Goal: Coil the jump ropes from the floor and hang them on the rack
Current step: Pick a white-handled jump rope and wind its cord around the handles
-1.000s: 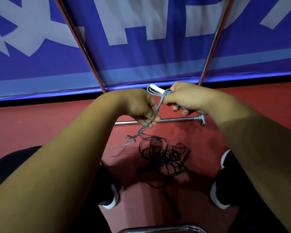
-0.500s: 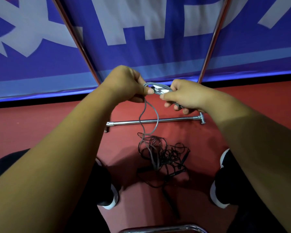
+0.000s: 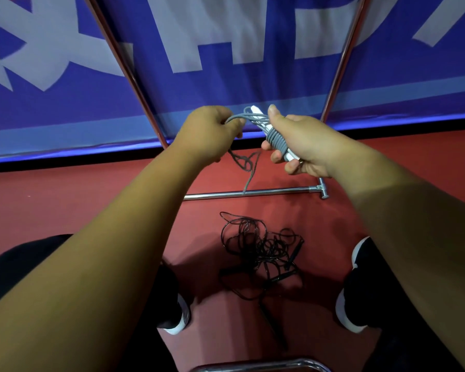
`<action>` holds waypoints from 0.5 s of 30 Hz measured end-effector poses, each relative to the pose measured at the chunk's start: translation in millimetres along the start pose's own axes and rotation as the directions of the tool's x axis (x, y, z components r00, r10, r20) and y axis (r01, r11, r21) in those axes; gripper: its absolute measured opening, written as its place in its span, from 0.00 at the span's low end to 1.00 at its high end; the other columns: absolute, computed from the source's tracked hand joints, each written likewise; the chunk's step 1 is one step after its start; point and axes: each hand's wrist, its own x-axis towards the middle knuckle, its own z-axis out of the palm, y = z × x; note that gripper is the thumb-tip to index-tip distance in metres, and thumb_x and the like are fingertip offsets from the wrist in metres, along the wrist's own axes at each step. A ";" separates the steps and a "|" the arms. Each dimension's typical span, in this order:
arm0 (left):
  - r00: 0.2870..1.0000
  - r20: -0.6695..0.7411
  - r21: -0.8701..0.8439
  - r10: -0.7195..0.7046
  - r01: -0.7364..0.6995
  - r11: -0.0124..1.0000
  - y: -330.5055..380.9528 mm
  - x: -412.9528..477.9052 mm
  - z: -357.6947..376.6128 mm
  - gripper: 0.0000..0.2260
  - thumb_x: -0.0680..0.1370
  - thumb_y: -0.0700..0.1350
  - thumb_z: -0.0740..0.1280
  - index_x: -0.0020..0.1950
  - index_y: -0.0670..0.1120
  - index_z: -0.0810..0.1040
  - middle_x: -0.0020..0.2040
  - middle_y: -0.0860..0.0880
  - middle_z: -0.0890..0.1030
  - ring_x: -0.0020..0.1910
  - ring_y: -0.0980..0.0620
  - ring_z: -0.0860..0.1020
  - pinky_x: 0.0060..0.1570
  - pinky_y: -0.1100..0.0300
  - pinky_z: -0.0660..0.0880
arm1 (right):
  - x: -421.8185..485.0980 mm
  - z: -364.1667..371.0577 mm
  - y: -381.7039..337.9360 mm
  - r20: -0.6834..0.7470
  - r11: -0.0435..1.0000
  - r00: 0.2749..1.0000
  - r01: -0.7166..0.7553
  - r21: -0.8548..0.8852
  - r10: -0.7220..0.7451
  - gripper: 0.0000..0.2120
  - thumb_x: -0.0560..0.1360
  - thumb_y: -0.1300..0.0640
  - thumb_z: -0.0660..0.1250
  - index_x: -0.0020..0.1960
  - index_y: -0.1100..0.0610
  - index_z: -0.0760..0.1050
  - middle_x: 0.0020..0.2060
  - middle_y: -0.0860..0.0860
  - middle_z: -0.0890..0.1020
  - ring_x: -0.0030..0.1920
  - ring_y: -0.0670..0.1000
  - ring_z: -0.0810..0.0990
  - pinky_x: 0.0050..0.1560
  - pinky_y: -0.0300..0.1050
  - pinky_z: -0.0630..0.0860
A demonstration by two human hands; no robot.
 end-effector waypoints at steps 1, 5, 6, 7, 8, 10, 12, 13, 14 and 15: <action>0.999 0.032 -0.039 -0.005 0.007 0.999 -0.1 0.4 -0.8 0.15 0.83 0.54 0.66 0.43 0.47 0.83 0.31 0.49 0.78 0.27 0.53 0.77 0.35 0.58 0.77 | 0.2 -1.1 0.2 -0.014 1.000 1.000 -0.002 -0.002 0.001 0.24 0.83 0.34 0.63 0.64 0.54 0.74 0.46 0.54 0.84 0.32 0.48 0.74 0.29 0.37 0.63; 0.956 0.290 -0.580 -0.037 0.206 0.788 7.7 -2.5 -2.5 0.15 0.85 0.54 0.65 0.46 0.44 0.77 0.41 0.46 0.84 0.45 0.45 0.85 0.55 0.46 0.81 | -2.0 -0.8 0.8 -0.036 0.998 0.999 0.024 -0.060 -0.026 0.19 0.84 0.36 0.63 0.58 0.52 0.73 0.46 0.55 0.83 0.30 0.48 0.75 0.28 0.36 0.62; 0.933 0.359 -0.656 -0.039 0.282 0.700 11.6 -4.5 -3.3 0.18 0.86 0.57 0.61 0.48 0.44 0.76 0.41 0.44 0.84 0.46 0.43 0.86 0.55 0.46 0.82 | -2.5 -0.1 0.7 -0.039 0.997 0.999 0.031 -0.071 -0.034 0.18 0.84 0.36 0.63 0.56 0.52 0.73 0.46 0.55 0.82 0.30 0.47 0.75 0.28 0.36 0.62; 0.914 0.405 -0.702 -0.039 0.338 0.627 15.0 -5.9 -3.9 0.21 0.86 0.60 0.57 0.49 0.44 0.75 0.38 0.45 0.84 0.44 0.42 0.86 0.53 0.46 0.83 | -2.6 0.6 0.5 -0.046 0.996 0.998 0.035 -0.083 -0.039 0.18 0.84 0.36 0.63 0.55 0.51 0.73 0.46 0.55 0.82 0.30 0.47 0.75 0.28 0.36 0.62; 0.903 0.427 -0.737 -0.035 0.370 0.565 18.0 -7.2 -4.6 0.22 0.86 0.61 0.54 0.49 0.45 0.75 0.35 0.46 0.83 0.40 0.43 0.86 0.50 0.47 0.83 | -2.4 1.1 0.5 -0.054 0.995 0.998 0.037 -0.095 -0.043 0.18 0.84 0.36 0.63 0.55 0.51 0.73 0.46 0.55 0.82 0.30 0.47 0.75 0.28 0.36 0.62; 0.906 0.423 -0.778 -0.016 0.373 0.505 21.5 -9.9 -5.9 0.20 0.88 0.57 0.53 0.48 0.45 0.74 0.29 0.49 0.76 0.30 0.47 0.81 0.43 0.49 0.83 | -1.7 1.8 0.4 -0.062 0.996 0.997 0.034 -0.087 -0.039 0.19 0.84 0.36 0.63 0.56 0.52 0.74 0.47 0.55 0.83 0.30 0.47 0.75 0.28 0.36 0.62; 0.922 0.382 -0.772 0.059 0.283 0.569 19.2 -10.3 -4.7 0.16 0.88 0.52 0.56 0.49 0.45 0.75 0.28 0.50 0.69 0.25 0.51 0.69 0.37 0.54 0.78 | -0.7 0.9 0.6 -0.059 1.000 0.998 0.009 -0.011 -0.009 0.22 0.83 0.35 0.64 0.62 0.53 0.75 0.47 0.54 0.82 0.30 0.47 0.74 0.28 0.36 0.62; 0.926 0.361 -0.750 0.111 0.218 0.624 16.6 -9.8 -4.1 0.14 0.88 0.51 0.57 0.50 0.44 0.76 0.28 0.50 0.67 0.25 0.51 0.63 0.35 0.56 0.75 | 0.1 -0.3 -0.1 -0.057 0.999 0.998 -0.009 0.038 0.011 0.24 0.82 0.34 0.65 0.65 0.53 0.76 0.45 0.53 0.82 0.30 0.47 0.74 0.27 0.35 0.61; 0.922 0.354 -0.719 0.157 0.161 0.677 13.2 -8.8 -3.7 0.14 0.88 0.50 0.58 0.52 0.44 0.76 0.29 0.49 0.67 0.26 0.51 0.61 0.34 0.57 0.72 | 0.8 -2.3 -1.0 -0.051 0.996 0.998 -0.028 0.089 0.033 0.26 0.81 0.33 0.66 0.66 0.53 0.77 0.43 0.52 0.81 0.30 0.46 0.74 0.26 0.35 0.60; 0.917 0.352 -0.657 0.189 0.098 0.747 9.4 -7.9 -3.8 0.14 0.88 0.50 0.59 0.53 0.43 0.77 0.30 0.48 0.70 0.28 0.51 0.61 0.33 0.58 0.71 | 1.6 -5.0 -2.2 -0.042 0.989 0.998 -0.046 0.139 0.052 0.26 0.80 0.32 0.67 0.64 0.54 0.79 0.41 0.51 0.81 0.29 0.46 0.73 0.24 0.35 0.60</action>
